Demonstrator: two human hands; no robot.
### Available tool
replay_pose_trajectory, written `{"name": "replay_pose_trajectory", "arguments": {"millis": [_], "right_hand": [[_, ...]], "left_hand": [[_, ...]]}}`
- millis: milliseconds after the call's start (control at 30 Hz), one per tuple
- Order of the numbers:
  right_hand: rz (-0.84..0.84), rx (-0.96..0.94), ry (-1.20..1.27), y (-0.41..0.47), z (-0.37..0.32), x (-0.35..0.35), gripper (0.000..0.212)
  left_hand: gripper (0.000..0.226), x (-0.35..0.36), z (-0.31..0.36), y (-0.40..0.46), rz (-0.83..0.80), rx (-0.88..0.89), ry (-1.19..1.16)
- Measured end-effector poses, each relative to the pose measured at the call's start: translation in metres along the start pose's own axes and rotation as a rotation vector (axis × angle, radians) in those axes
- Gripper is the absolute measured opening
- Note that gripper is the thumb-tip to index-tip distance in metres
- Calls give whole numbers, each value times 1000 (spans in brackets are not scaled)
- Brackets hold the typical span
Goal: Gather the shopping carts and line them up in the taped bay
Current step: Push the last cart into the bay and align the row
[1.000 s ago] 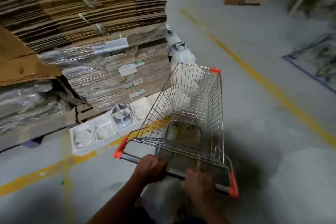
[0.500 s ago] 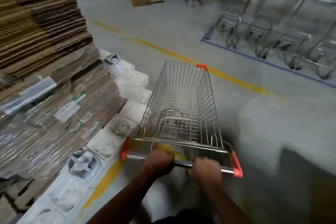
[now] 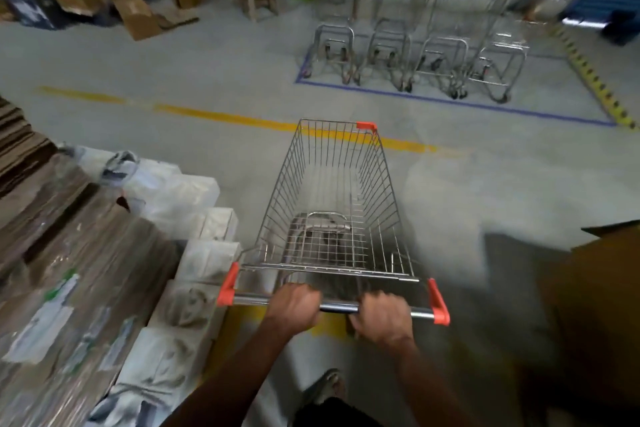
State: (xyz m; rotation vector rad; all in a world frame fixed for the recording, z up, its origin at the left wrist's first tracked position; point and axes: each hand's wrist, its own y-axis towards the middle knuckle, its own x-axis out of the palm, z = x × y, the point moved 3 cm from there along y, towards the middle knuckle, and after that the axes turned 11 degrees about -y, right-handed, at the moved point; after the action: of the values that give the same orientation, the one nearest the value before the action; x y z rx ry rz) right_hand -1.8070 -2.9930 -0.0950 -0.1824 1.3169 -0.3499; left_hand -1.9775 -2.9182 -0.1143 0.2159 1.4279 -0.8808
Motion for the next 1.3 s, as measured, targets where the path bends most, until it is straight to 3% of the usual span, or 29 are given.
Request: {"name": "replay_pose_trajectory", "arguments": {"millis": [367,667,1033,1300], "right_hand": [[-28,144,112,91,27,-27,40],[-21,265,144,176,93,-42,42],[-73,482,216,280,195,-52,43],[6,597,258,357,276,-54,45]], "left_hand": [[35,-81,-36,105,-20,65,-93],[41,-134,-19,221,-59,139,56],[38,-195,2,391,-247,473,138],[43,-228,27,513,-133,457,152]]}}
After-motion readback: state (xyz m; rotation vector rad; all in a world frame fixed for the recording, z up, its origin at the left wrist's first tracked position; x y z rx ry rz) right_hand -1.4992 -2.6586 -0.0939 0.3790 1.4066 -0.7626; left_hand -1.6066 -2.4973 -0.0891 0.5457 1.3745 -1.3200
